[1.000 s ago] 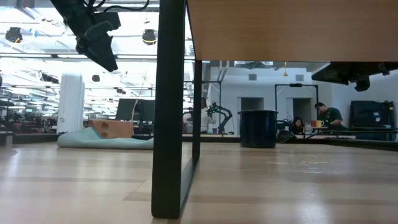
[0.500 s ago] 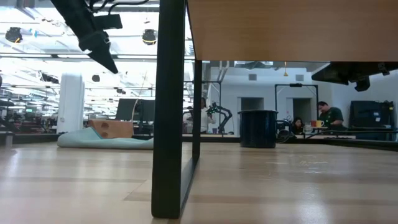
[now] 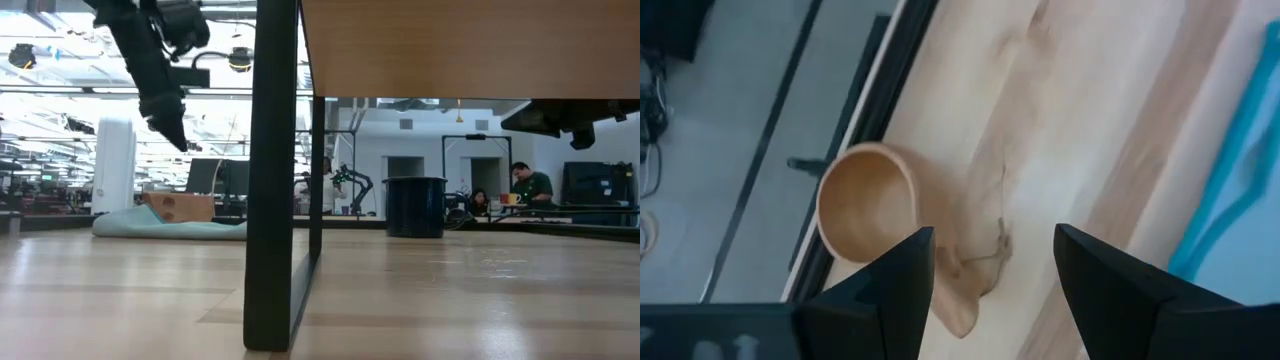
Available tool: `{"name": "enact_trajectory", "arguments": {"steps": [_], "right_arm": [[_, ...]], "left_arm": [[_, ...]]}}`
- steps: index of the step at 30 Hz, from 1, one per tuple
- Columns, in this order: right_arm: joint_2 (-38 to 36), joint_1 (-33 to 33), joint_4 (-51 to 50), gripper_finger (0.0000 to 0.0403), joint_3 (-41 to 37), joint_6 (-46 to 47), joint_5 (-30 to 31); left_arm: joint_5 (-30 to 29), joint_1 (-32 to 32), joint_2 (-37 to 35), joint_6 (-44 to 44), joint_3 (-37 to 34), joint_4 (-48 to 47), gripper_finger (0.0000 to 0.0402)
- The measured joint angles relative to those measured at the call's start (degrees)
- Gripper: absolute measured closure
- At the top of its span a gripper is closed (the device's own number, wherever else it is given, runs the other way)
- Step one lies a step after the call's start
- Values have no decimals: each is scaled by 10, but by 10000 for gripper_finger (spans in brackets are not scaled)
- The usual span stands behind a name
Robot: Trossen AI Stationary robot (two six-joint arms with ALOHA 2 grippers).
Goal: Stack small to large cups/mugs on shelf
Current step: Put the brown mug on the shelf
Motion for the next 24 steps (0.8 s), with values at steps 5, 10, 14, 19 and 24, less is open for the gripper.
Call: {"name": "enact_trajectory", "arguments": {"steps": [5, 10, 14, 19, 24], "right_arm": [[0, 0, 0, 370, 0, 0, 0], [0, 0, 0, 370, 0, -3, 0], [0, 0, 0, 370, 0, -3, 0], [0, 0, 0, 370, 0, -3, 0], [0, 0, 0, 370, 0, -4, 1]], "left_arm": [[0, 31, 42, 12, 0, 0, 203], [0, 57, 69, 50, 0, 36, 203], [-3, 78, 88, 81, 0, 105, 203], [16, 99, 112, 87, 3, 150, 203], [36, 114, 147, 91, 28, 152, 203]]}}
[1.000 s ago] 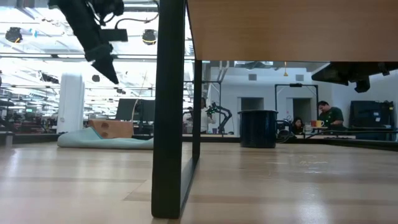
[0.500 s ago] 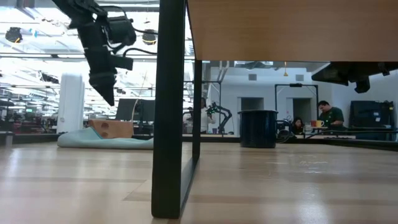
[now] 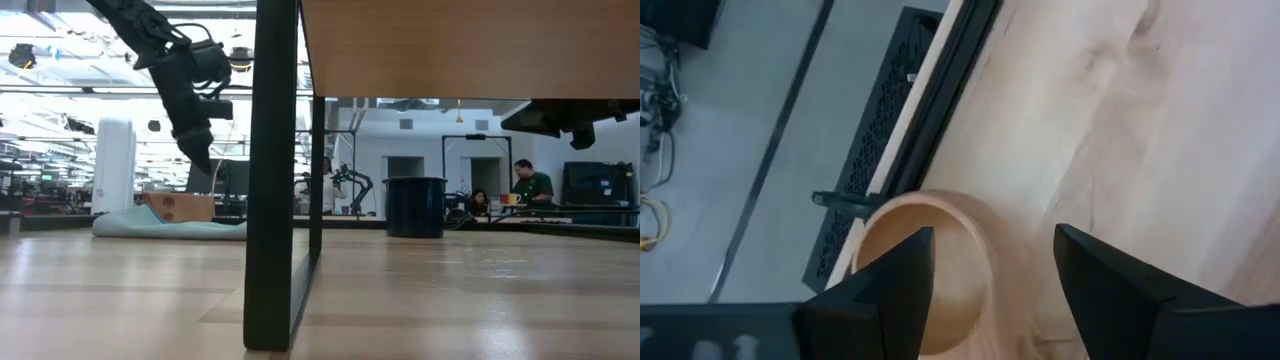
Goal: Stack small to large cups/mugs on shelf
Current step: Put the brown mug on the shelf
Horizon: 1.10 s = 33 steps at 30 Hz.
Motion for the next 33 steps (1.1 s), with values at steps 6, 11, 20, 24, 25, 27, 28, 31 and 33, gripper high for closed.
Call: {"name": "enact_trajectory", "arguments": {"steps": [6, 11, 20, 24, 25, 27, 28, 31, 33], "right_arm": [[0, 0, 0, 370, 0, -1, 0], [0, 0, 0, 370, 0, -1, 0], [0, 0, 0, 370, 0, -1, 1], [0, 0, 0, 370, 0, -1, 1], [0, 0, 0, 370, 0, -1, 1], [0, 0, 0, 370, 0, -1, 1], [0, 0, 0, 370, 0, -1, 1], [0, 0, 0, 370, 0, -1, 1], [0, 0, 0, 370, 0, -1, 1]], "left_arm": [[-3, 18, 52, -24, 56, -32, 203], [-17, 29, 87, -66, 98, -108, 203], [-17, 29, 101, -77, 104, -157, 203], [-15, 29, 101, -93, 104, -158, 203], [-15, 28, 101, -93, 104, -158, 203], [-15, 23, 101, -94, 104, -161, 203], [-15, 21, 101, -94, 104, -164, 203], [-15, 12, 101, -101, 104, -173, 203], [-15, 6, 101, -99, 104, -175, 203]]}}
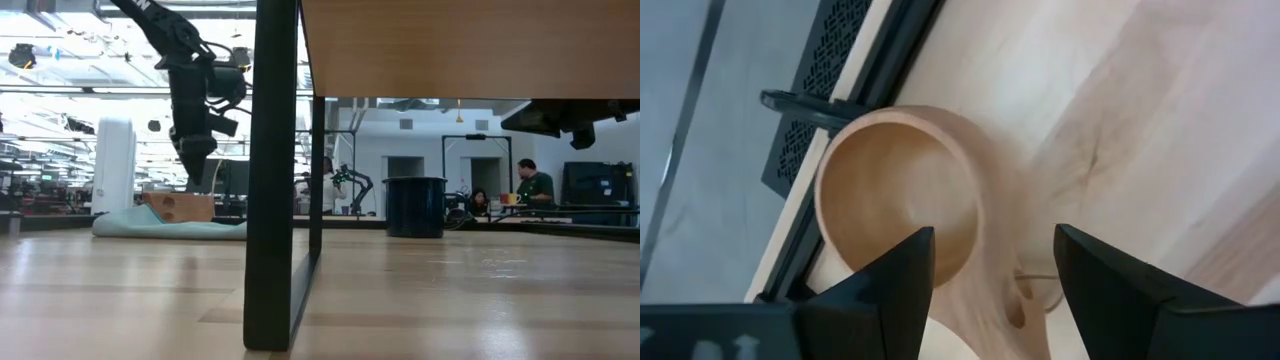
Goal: Stack small to large cups/mugs on shelf
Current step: Put the brown mug on the shelf
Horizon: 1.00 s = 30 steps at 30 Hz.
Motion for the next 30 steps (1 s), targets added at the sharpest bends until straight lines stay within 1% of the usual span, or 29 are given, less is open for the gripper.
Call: {"name": "enact_trajectory", "arguments": {"steps": [4, 9, 26, 30], "right_arm": [[0, 0, 0, 370, 0, 0, 0], [0, 0, 0, 370, 0, 0, 0], [0, 0, 0, 370, 0, 0, 0], [0, 0, 0, 370, 0, 0, 0]], "left_arm": [[2, -2, 0, 0, 0, -11, 203], [-1, -1, 0, -22, 0, -18, 203], [0, -1, 0, -27, 0, -20, 203], [4, -4, 0, -19, 0, -38, 203]]}}
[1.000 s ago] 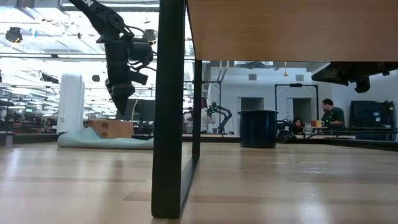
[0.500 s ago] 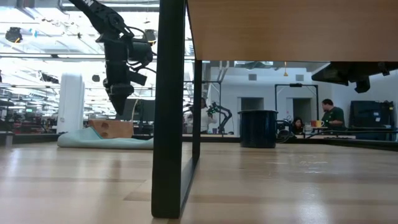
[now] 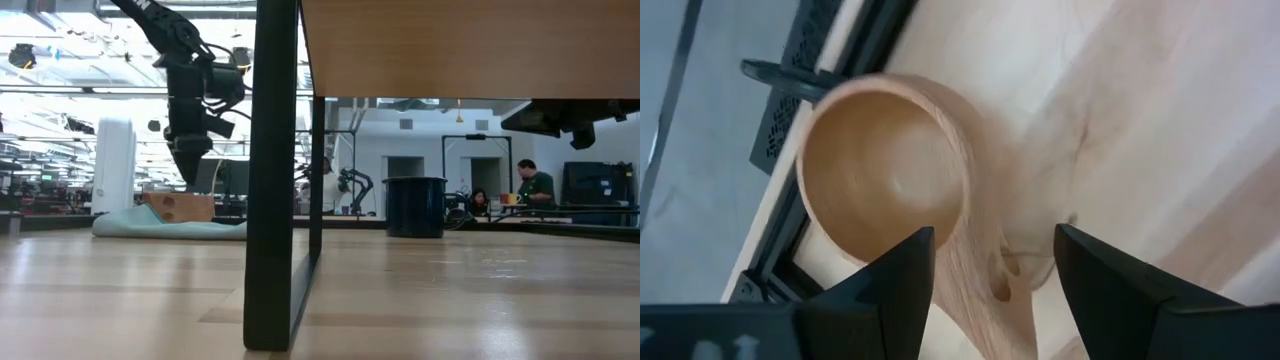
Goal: Stack small to large cups/mugs on shelf
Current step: Put the brown mug on the shelf
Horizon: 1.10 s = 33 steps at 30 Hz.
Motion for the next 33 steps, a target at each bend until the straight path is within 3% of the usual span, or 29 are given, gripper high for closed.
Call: {"name": "enact_trajectory", "arguments": {"steps": [25, 33], "right_arm": [[0, 0, 0, 370, 0, 0, 0], [0, 0, 0, 370, 0, 0, 0]], "left_arm": [[6, -22, 0, 3, 0, -28, 203], [-38, -17, 0, -17, 0, -9, 203]]}}
